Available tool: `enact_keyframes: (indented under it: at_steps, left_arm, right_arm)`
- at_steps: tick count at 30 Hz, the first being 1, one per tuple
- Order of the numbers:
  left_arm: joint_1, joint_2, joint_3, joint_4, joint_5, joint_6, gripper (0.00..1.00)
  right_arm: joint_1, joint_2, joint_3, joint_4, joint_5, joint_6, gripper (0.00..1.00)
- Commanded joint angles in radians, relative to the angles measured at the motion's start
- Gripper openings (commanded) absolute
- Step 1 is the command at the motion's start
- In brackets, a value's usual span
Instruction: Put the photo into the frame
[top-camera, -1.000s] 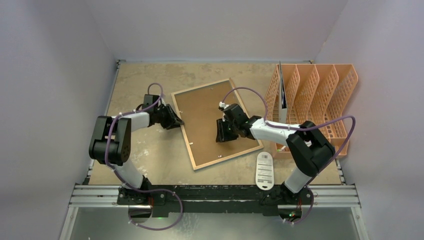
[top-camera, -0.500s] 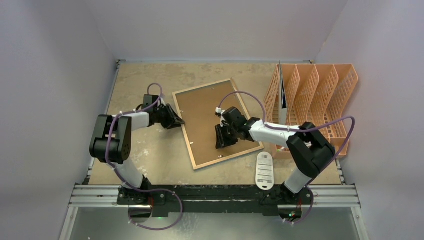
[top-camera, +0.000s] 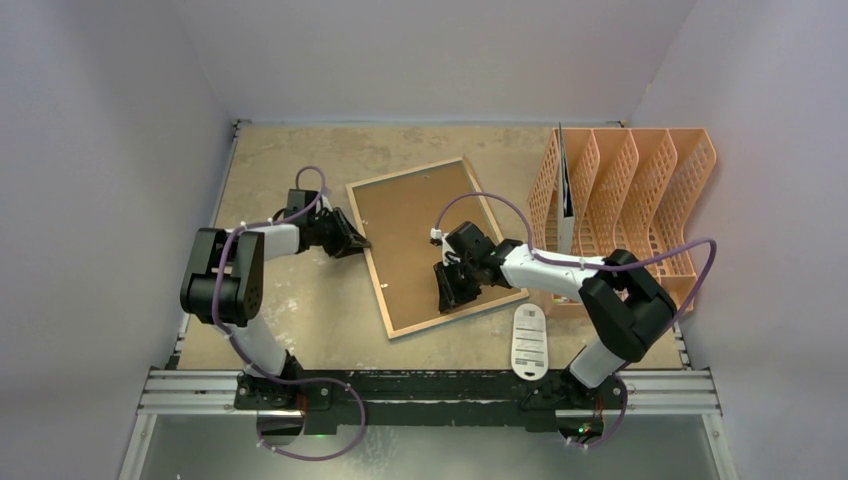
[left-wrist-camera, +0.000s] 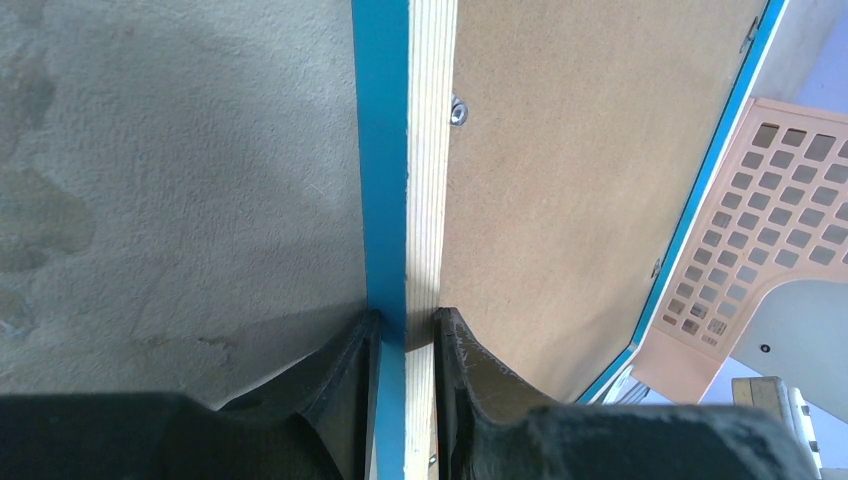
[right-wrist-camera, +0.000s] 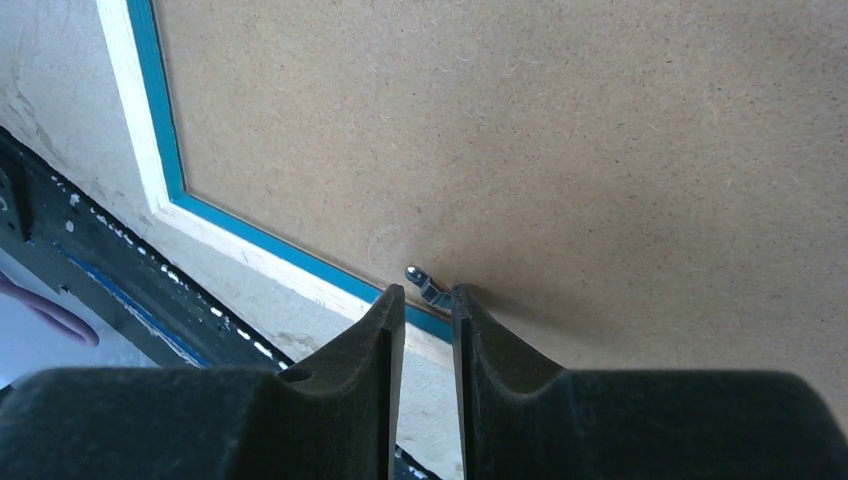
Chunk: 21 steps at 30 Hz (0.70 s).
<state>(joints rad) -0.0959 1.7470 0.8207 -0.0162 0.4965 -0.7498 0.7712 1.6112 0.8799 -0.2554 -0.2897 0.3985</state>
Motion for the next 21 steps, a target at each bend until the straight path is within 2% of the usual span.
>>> enact_keyframes:
  at_steps: [1, 16, 19, 21]
  left_arm:
    - [-0.015, 0.067, -0.040, -0.082, -0.101, 0.021, 0.11]
    - [-0.015, 0.075, -0.050, -0.059, -0.082, 0.010, 0.11]
    - [-0.015, 0.072, -0.052, -0.059, -0.088, 0.010, 0.11]
    - [-0.015, 0.070, -0.052, -0.060, -0.090, 0.010, 0.11]
  right_arm:
    - [0.010, -0.002, -0.030, -0.011, -0.058, -0.017, 0.26]
    - [0.010, 0.024, -0.031, -0.012, -0.275, -0.070, 0.25]
    - [0.011, 0.022, -0.011, -0.012, -0.252, -0.049, 0.26]
    - [0.010, 0.012, 0.002, -0.022, -0.175, -0.008, 0.27]
